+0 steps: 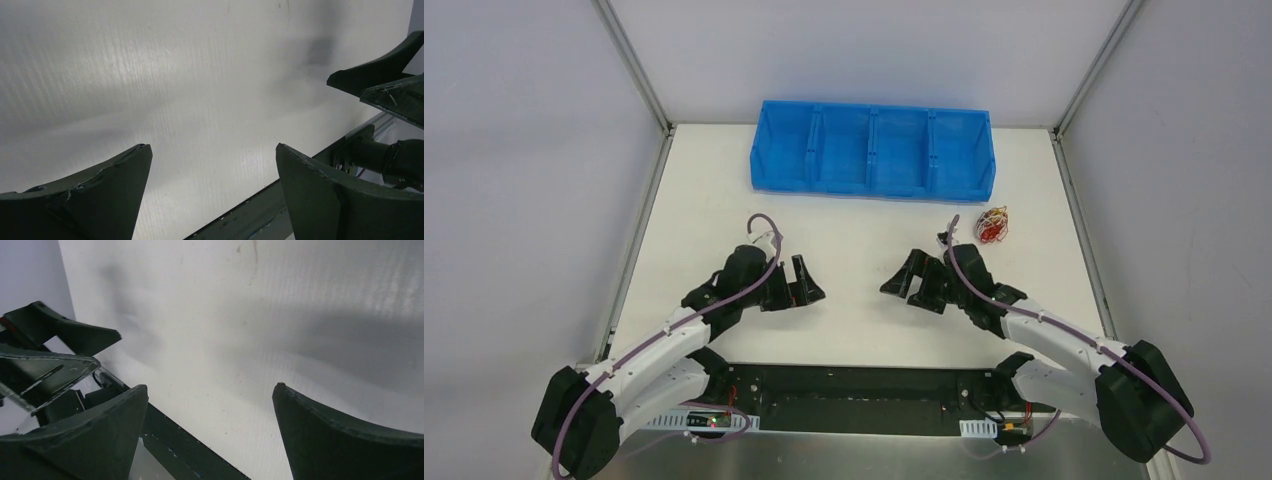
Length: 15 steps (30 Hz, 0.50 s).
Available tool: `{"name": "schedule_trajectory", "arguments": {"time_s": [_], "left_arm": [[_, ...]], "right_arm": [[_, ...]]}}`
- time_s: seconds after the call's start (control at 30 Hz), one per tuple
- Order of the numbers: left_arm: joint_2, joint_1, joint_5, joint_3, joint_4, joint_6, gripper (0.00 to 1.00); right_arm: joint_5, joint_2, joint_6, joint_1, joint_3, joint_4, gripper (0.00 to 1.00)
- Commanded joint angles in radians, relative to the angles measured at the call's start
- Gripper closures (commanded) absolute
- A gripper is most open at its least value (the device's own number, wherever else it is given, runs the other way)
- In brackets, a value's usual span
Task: Untangle the cables
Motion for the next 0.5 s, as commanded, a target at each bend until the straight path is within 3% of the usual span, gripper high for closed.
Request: {"name": "schedule_trajectory", "arguments": {"time_s": [0.0, 0.17, 0.37, 0.47], "left_arm": [[0.037, -0.006, -0.139, 0.183, -0.169, 0.05, 0.0], [0.18, -0.006, -0.174, 0.402, -0.316, 0.134, 0.0], [0.268, -0.006, -0.078, 0.457, -0.234, 0.106, 0.0], [0.267, -0.006, -0.052, 0.426, -0.167, 0.092, 0.0]], "right_arm": [[0.176, -0.037, -0.04, 0.004, 0.162, -0.244, 0.0], [0.24, -0.072, -0.134, -0.082, 0.362, -0.456, 0.0], [0.131, 0.038, -0.186, -0.537, 0.585, -0.612, 0.0], [0.133, 0.156, -0.22, -0.648, 0.701, -0.646, 0.01]]}}
